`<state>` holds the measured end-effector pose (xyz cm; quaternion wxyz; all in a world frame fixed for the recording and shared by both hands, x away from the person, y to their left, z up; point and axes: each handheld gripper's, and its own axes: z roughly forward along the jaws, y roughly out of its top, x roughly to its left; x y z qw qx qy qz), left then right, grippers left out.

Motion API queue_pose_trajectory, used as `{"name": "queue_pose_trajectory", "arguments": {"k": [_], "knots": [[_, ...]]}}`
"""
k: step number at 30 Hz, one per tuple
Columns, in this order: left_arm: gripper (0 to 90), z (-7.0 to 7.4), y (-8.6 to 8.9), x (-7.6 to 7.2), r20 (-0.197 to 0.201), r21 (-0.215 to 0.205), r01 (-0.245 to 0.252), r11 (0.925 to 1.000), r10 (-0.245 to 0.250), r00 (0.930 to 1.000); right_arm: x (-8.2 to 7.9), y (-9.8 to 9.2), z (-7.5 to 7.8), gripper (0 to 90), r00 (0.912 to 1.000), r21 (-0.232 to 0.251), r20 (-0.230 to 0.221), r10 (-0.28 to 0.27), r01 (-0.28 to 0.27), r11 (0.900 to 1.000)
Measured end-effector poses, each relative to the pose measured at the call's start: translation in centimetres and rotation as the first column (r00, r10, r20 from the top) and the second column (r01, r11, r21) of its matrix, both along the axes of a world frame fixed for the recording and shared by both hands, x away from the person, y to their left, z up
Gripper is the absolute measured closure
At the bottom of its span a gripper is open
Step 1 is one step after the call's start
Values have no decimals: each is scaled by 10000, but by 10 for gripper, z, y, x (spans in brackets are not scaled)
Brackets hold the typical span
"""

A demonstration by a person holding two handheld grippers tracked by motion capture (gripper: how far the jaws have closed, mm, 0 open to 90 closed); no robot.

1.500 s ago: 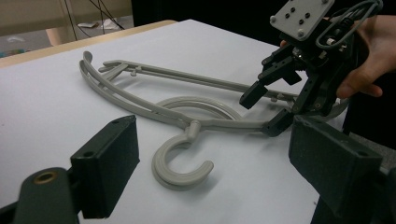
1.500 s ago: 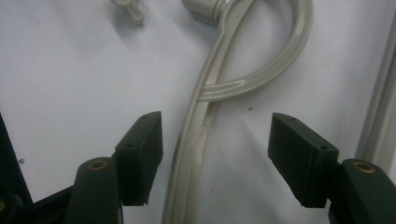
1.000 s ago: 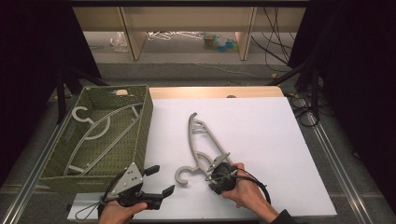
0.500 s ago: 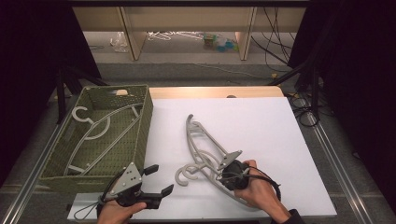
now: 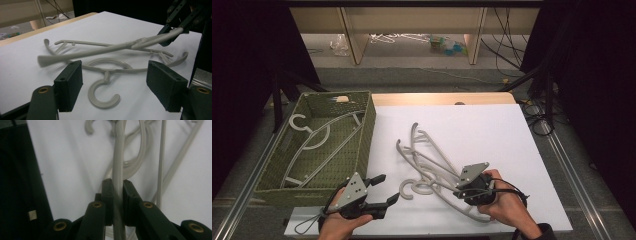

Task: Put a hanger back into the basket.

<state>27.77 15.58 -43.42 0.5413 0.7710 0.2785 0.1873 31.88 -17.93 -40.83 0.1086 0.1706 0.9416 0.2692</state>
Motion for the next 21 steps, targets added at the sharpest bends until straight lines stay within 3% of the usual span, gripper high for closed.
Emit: {"name": "queue_pose_trajectory", "arguments": {"k": [3,7,11,13,14,17,18,20,21], "knots": [[286,2,-10,2,414,527,351,9980,-373,9984,-3,3,1,824,9990,144,-237,377,-374,9992],[286,2,-21,7,589,1066,720,9917,-786,9952,-6,3,5,824,9962,388,-399,778,-763,9963],[305,0,-29,17,430,1471,1115,9828,-1189,9920,-9,3,4,824,9921,496,-569,1116,-1088,9928],[323,0,-34,22,270,1802,1406,9735,-1478,9887,-10,3,4,824,9884,535,-686,1353,-1318,9898],[344,0,-35,24,161,1865,1743,9669,-1804,9835,-10,3,3,824,9873,576,-761,1394,-1352,9891],[351,-1,-38,29,166,2222,2021,9538,-2109,9774,-11,2,2,823,9837,683,-902,1553,-1494,9864],[361,-2,-40,30,-33,2151,2255,9502,-2302,9731,-11,3,2,824,9834,668,-891,1581,-1524,9861],[366,-4,-43,32,-43,2218,2367,9459,-2418,9703,-12,3,2,824,9818,638,-900,1671,-1617,9848],[372,-6,-45,33,-51,2388,2563,9366,-2627,9649,-13,3,2,823,9810,641,-929,1703,-1648,9842]]}}
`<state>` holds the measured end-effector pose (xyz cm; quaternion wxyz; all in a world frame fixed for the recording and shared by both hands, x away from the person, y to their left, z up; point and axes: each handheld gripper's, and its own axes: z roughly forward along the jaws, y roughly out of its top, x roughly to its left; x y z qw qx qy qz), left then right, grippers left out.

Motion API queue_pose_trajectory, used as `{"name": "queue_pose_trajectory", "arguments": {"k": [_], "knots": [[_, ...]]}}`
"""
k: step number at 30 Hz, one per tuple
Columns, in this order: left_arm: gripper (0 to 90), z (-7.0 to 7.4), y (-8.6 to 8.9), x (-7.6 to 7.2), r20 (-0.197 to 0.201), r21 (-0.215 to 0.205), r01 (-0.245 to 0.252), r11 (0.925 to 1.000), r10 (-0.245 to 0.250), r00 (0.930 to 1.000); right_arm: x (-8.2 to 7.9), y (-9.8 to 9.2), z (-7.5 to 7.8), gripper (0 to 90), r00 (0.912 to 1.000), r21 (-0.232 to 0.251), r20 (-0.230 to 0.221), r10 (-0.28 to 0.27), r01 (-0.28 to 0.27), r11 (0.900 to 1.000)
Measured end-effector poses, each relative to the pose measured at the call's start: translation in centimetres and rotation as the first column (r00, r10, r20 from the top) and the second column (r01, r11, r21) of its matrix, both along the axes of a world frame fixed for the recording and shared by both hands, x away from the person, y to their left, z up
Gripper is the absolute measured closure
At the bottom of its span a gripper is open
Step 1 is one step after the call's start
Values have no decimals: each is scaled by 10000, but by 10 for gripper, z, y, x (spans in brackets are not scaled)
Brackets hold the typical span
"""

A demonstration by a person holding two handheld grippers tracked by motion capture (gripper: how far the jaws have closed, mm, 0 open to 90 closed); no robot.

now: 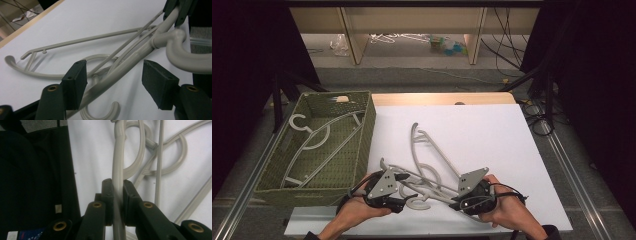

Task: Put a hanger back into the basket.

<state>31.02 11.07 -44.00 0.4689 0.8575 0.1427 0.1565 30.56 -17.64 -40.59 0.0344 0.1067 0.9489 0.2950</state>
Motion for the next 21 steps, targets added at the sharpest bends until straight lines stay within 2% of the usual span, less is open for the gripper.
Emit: {"name": "queue_pose_trajectory", "arguments": {"k": [2,4,6,10,11,14,16,17,18,21], "knots": [[389,-2,-3,1,20,241,191,9995,-192,9998,-1,1,0,823,9999,-5,-61,131,-131,9999],[400,-6,-6,2,130,680,545,9962,-555,9984,-2,2,-1,824,9995,3,-68,312,-312,9995],[405,-8,-10,4,37,882,596,9943,-601,9982,-2,3,-1,823,9991,-2,-150,395,-395,9992],[526,-10,-13,5,-71,1223,937,9881,-935,9956,-3,4,-2,823,9985,-51,-166,530,-531,9986],[546,-10,-13,4,49,1250,962,9875,-975,9952,-3,4,-2,823,9985,-66,-161,515,-516,9986],[589,-6,-15,3,281,1639,1309,9777,-1373,9901,-3,3,-3,822,9980,-87,-117,619,-620,9980],[612,-2,-16,2,468,2021,1481,9681,-1606,9859,-2,2,-2,820,9977,-43,-40,681,-681,9977],[631,0,-18,0,645,2276,1604,9604,-1793,9817,-1,1,-2,816,9976,-7,-42,685,-685,9977],[649,2,-19,-1,738,2396,1691,9560,-1916,9787,0,0,-2,809,9979,16,4,651,-651,9979],[686,8,-22,-3,969,2538,1825,9499,-2127,9723,1,-5,2,789,9984,114,183,540,-542,9985]]}}
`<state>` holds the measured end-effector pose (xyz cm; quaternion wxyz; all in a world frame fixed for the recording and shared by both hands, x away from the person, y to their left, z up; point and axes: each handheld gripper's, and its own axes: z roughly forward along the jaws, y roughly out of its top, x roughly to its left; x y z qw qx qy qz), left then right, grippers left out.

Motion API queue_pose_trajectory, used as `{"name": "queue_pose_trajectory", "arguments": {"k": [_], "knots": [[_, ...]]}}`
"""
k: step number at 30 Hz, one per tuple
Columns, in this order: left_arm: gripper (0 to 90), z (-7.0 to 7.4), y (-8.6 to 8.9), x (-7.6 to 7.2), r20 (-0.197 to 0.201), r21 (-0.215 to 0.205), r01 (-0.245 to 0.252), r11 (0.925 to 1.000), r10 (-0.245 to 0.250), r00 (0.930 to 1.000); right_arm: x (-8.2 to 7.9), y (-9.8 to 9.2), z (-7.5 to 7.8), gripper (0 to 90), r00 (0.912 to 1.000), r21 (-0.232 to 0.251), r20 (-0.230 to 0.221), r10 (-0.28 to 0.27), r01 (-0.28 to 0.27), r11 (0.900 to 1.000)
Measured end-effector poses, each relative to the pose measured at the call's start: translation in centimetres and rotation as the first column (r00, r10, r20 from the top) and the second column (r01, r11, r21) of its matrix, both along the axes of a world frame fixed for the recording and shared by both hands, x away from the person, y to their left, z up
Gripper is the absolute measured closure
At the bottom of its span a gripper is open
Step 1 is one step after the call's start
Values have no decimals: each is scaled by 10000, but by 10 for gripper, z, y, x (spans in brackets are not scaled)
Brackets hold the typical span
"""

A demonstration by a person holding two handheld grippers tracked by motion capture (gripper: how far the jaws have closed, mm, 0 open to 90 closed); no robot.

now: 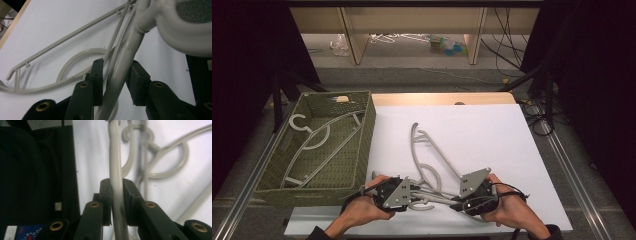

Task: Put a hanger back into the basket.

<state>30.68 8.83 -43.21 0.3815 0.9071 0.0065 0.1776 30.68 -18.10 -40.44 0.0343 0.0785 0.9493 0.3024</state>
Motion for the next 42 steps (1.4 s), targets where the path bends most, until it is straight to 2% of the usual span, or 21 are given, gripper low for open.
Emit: {"name": "queue_pose_trajectory", "arguments": {"k": [1,4,6,8,11,14,15,17,18,20,21,24,26,29,30,31,34,35,36,39,42], "knots": [[701,2,-1,-1,117,21,95,10000,-95,9999,1,-1,1,779,9999,31,153,-21,21,10000],[730,8,-3,-1,35,2,112,9999,-112,9999,3,-4,7,752,9978,90,537,-393,389,9992],[734,12,-3,1,-320,-387,-87,9992,74,9995,2,-5,9,747,9952,95,765,-606,601,9981],[740,17,-2,3,-623,-525,-229,9984,197,9979,3,-5,10,750,9926,125,935,-772,764,9970],[741,23,-1,4,-758,-435,-312,9986,278,9967,4,-5,10,739,9889,236,1061,-1044,1025,9945],[753,24,-3,3,-1233,-663,-609,9959,524,9910,5,-5,11,684,9843,383,1164,-1324,1288,9909],[759,26,-3,3,-1344,-609,-615,9963,528,9895,6,-6,11,632,9799,563,1221,-1577,1518,9868],[765,27,-2,3,-1735,-775,-946,9925,800,9816,6,-6,13,559,9739,885,1097,-1986,1894,9779],[771,28,-2,3,-1898,-878,-1022,9909,840,9782,7,-7,14,515,9674,1229,1127,-2267,2128,9693],[777,29,0,2,-2201,-1004,-1367,9855,1120,9690,8,-8,18,477,9641,1503,911,-2493,2342,9605],[781,30,1,2,-2247,-1067,-1406,9843,1139,9677,8,-9,19,447,9559,1816,873,-2805,2616,9479],[788,32,5,3,-2483,-1097,-1683,9796,1369,9590,9,-11,21,413,9435,2232,823,-3210,2965,9286],[790,33,9,5,-2607,-1074,-1967,9746,1633,9515,11,-13,22,404,9315,2546,892,-3526,3209,9123],[790,32,17,8,-2643,-1022,-2322,9673,1986,9438,10,-17,25,397,9234,2862,743,-3766,3420,8950],[791,32,20,9,-2653,-979,-2392,9660,2063,9418,10,-18,27,397,9191,3026,707,-3876,3505,8864],[790,32,22,9,-2791,-1072,-2511,9620,2133,9363,9,-19,28,394,9169,3085,676,-3934,3558,8822],[791,37,28,10,-2836,-1108,-2710,9562,2309,9307,7,-20,30,390,9137,3266,724,-3999,3571,8751],[791,39,30,10,-2932,-1150,-2821,9525,2388,9257,5,-20,29,388,9142,3252,687,-3994,3579,8753],[791,41,32,10,-2994,-1152,-2900,9501,2451,9221,4,-20,29,388,9193,3254,642,-3884,3486,8789],[791,48,38,11,-3007,-1261,-3119,9417,2633,9166,1,-19,25,389,9220,3186,609,-3824,3451,8828],[791,55,46,11,-3077,-1481,-3418,9280,2852,9077,-2,-19,20,388,9273,3103,370,-3724,3436,8864]]}}
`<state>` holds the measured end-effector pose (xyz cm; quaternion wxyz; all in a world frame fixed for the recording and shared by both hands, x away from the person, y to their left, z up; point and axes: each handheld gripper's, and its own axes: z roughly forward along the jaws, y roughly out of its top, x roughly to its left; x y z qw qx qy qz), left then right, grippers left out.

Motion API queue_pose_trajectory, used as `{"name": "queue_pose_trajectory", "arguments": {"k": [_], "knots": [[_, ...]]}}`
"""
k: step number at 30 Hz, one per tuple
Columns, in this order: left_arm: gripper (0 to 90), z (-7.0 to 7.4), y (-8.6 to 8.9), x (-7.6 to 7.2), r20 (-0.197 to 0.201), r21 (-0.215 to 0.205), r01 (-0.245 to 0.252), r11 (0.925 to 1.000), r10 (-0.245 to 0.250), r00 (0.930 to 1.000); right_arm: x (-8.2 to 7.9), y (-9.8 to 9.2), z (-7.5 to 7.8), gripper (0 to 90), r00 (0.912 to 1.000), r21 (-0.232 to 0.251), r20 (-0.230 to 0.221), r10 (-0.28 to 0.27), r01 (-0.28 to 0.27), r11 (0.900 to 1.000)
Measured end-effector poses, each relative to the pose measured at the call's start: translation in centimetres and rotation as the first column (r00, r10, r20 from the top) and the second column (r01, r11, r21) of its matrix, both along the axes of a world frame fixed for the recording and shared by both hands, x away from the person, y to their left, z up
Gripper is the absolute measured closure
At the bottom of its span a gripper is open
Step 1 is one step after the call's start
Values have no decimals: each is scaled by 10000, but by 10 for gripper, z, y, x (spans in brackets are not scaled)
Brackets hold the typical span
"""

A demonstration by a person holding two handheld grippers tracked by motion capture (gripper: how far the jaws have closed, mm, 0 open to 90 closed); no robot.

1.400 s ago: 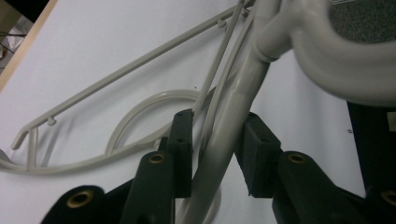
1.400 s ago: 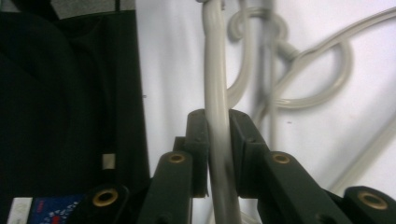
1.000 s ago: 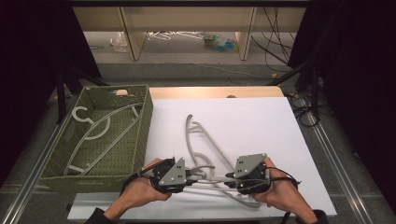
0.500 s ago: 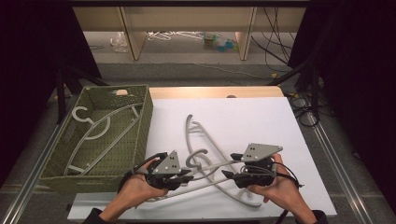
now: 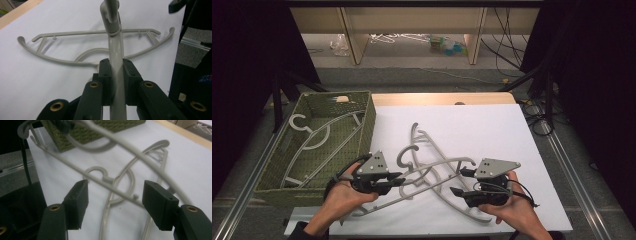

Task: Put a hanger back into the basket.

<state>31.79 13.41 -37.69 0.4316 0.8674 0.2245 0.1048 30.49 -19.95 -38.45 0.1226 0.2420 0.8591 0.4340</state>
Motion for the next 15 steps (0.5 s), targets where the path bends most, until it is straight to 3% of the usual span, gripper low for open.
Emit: {"name": "queue_pose_trajectory", "arguments": {"k": [9,15], "knots": [[791,13,15,4,-156,-738,-346,9967,335,9993,0,0,-18,366,9992,-317,-398,-66,54,9995],[791,30,29,5,53,-1170,-611,9912,622,9981,0,1,-25,311,9978,-377,-640,-199,175,9991]]}}
